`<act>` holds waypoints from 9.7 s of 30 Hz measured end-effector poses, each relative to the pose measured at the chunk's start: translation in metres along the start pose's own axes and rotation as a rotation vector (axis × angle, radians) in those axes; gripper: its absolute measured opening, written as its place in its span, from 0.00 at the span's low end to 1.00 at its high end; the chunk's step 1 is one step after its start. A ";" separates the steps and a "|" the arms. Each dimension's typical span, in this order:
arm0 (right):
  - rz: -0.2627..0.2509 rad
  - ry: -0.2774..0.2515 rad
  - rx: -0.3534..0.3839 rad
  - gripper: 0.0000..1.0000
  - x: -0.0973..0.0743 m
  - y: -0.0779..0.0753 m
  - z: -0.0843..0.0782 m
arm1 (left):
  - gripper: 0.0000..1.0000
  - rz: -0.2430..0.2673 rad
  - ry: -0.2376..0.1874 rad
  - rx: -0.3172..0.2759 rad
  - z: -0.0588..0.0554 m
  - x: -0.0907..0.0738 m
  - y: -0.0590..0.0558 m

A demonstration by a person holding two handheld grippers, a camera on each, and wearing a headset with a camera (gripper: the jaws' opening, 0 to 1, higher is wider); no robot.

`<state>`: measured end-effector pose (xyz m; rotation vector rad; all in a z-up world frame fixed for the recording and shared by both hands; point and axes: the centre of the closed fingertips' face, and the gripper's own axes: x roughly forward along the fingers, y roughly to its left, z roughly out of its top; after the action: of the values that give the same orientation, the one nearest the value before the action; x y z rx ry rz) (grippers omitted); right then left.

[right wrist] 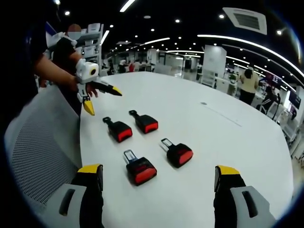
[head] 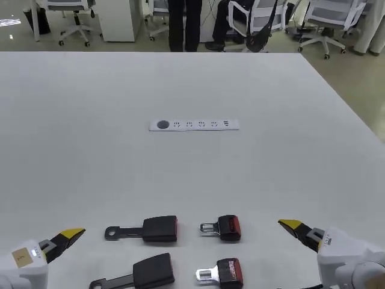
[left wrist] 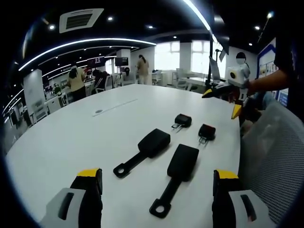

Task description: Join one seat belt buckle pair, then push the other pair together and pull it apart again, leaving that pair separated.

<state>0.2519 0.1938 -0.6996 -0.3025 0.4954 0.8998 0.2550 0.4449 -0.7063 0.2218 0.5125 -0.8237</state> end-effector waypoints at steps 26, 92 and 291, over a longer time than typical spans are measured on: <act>0.050 0.042 -0.070 0.96 0.002 -0.013 -0.001 | 0.85 -0.089 0.049 0.067 0.009 0.015 -0.004; 0.381 0.280 -0.431 0.30 0.055 0.039 -0.039 | 0.32 -0.363 0.372 0.337 -0.036 0.067 -0.046; 0.415 0.235 -0.462 0.40 0.103 0.073 0.016 | 0.40 -0.422 0.458 0.455 -0.034 0.059 -0.035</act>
<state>0.2510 0.3132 -0.7438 -0.7515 0.5746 1.3942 0.2505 0.3968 -0.7658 0.7514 0.8124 -1.3098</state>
